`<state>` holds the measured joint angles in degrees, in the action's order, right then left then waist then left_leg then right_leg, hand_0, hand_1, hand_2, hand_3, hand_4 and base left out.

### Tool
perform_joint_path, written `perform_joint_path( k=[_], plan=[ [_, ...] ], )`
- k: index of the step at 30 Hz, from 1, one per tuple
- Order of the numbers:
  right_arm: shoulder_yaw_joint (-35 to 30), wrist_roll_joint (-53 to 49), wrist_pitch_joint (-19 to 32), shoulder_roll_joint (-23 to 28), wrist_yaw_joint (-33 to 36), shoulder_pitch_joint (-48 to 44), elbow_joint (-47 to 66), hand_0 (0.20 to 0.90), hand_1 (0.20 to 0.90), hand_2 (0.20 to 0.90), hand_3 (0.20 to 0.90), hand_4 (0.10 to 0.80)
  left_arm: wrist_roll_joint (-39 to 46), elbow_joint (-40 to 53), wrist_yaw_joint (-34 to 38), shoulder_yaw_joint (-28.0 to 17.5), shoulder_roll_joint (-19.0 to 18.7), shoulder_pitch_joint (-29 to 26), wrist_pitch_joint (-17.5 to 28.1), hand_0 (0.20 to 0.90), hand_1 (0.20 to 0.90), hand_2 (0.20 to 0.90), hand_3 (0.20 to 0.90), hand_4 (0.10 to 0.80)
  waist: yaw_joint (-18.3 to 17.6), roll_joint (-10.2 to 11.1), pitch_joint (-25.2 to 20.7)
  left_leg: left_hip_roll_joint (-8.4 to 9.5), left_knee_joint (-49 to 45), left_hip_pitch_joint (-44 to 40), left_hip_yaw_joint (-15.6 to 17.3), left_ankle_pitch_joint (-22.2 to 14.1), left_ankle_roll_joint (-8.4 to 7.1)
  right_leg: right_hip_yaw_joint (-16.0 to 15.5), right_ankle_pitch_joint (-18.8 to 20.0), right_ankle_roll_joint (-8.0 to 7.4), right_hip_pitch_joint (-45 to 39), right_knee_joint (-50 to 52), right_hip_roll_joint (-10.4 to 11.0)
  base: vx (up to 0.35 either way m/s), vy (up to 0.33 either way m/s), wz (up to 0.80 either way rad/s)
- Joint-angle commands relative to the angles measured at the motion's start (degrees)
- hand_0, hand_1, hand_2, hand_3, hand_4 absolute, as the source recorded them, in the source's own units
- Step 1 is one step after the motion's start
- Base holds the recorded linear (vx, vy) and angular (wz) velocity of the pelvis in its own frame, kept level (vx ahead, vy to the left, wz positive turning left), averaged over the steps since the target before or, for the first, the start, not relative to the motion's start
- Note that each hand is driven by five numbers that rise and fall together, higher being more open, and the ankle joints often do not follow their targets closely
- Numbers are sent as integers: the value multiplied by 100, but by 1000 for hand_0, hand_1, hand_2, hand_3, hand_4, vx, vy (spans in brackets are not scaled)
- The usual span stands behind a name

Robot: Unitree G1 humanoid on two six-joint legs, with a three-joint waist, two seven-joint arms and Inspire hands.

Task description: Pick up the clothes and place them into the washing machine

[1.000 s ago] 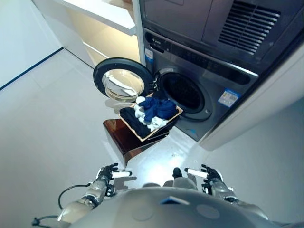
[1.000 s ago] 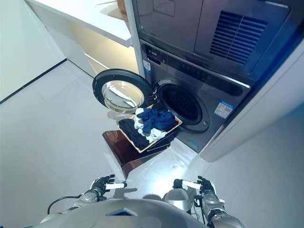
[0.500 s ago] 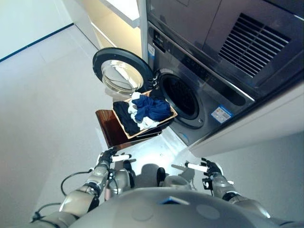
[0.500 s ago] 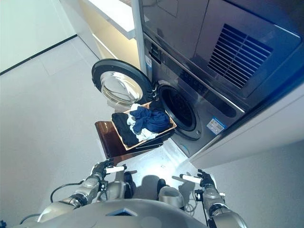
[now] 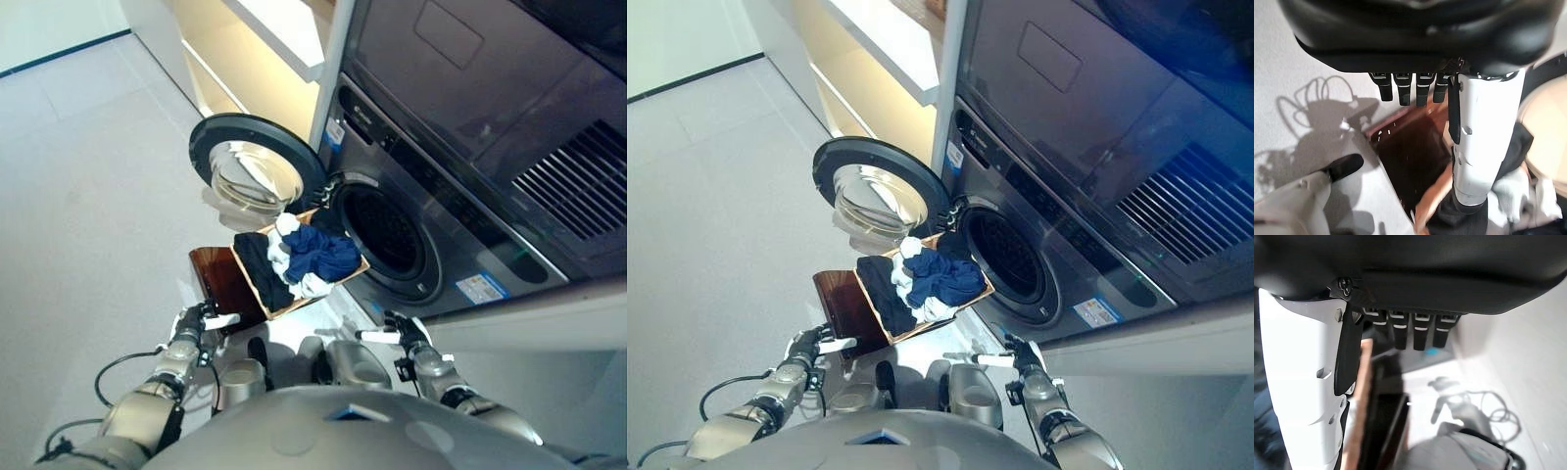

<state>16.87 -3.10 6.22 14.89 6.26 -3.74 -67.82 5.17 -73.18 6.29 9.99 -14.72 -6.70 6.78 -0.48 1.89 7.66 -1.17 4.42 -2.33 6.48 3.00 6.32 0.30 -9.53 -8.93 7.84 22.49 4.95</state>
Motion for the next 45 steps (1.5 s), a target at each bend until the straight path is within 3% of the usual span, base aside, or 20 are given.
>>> perform_joint_path(
  k=[1,2,3,4,5,6,10,20,29,36,45],
  plan=[
    [-11,283,163,534,113,-409,423,900,900,900,900,800,-137,1,11,68,-197,-175,237,900,900,900,900,800,122,-24,-230,-238,12,135,-177,67,-880,-99,1127,28,-242,-1375,521,320,-199,70],
    [126,614,167,834,68,-509,907,900,900,900,900,800,-145,-67,10,-30,-228,-151,233,900,900,900,900,800,52,154,-310,-184,18,35,-228,-78,-953,84,1429,-113,-275,-1903,747,165,-58,46],
    [128,616,162,836,67,-503,915,900,900,900,900,800,-146,-66,10,-33,-227,-146,233,900,900,900,900,800,43,153,-298,-183,17,15,-234,-88,-953,75,1421,-116,-302,-1907,749,249,-159,62],
    [203,856,139,976,-69,-479,1092,900,900,900,900,800,-210,-177,-8,-134,-250,1,241,900,900,900,900,800,137,368,-435,-164,48,-65,-178,-135,-1006,68,1540,-233,-467,-2196,766,100,-97,51],
    [204,856,136,978,-71,-474,1097,900,900,900,900,800,-211,-176,-8,-135,-249,5,241,900,900,900,900,800,134,367,-437,-163,47,-67,-181,-137,-1006,65,1541,-234,-474,-2203,767,204,-216,58],
    [255,1120,142,1257,-77,-485,1609,900,900,900,900,800,-253,-212,-41,-215,-243,135,200,900,900,900,900,800,164,430,-516,-244,58,-78,-230,-142,-1059,-2,1600,-250,-563,-2351,673,110,-119,39],
    [246,1520,197,1742,-80,-574,1808,900,900,900,900,800,-386,-197,-144,-204,-162,342,186,900,900,900,900,800,213,421,-608,-352,58,-63,-380,-147,-1133,-241,1486,-185,-840,-2537,570,109,-115,44],
    [323,1780,240,2051,-88,-780,2031,900,900,900,900,800,-480,-61,-192,-87,-62,422,206,900,900,900,900,800,286,329,-617,-422,58,-52,-519,-153,-1212,-381,1369,-114,-1025,-2662,479,37,-26,7],
    [287,801,436,1650,-151,-972,2154,900,900,900,900,800,-445,-104,-150,-1,16,490,206,900,900,900,900,800,368,277,-631,-408,58,-105,-491,-194,-1197,-378,1339,-115,-1115,-2708,493,10,4,3],
    [-14,-1508,665,837,-329,-1418,2066,900,900,900,900,800,-146,-21,-84,140,97,484,227,900,900,900,900,800,505,128,-615,-388,58,-166,-470,-197,-1200,-384,1290,-90,-1168,-2711,520,2,2,-1],
    [38,-2995,670,52,-647,-1124,2339,900,900,900,900,800,-40,56,8,246,169,518,204,900,900,900,900,800,481,-129,-674,-426,48,-330,-474,-168,-1210,-420,1090,17,-1293,-2576,464,-6,-10,1]
  ],
)
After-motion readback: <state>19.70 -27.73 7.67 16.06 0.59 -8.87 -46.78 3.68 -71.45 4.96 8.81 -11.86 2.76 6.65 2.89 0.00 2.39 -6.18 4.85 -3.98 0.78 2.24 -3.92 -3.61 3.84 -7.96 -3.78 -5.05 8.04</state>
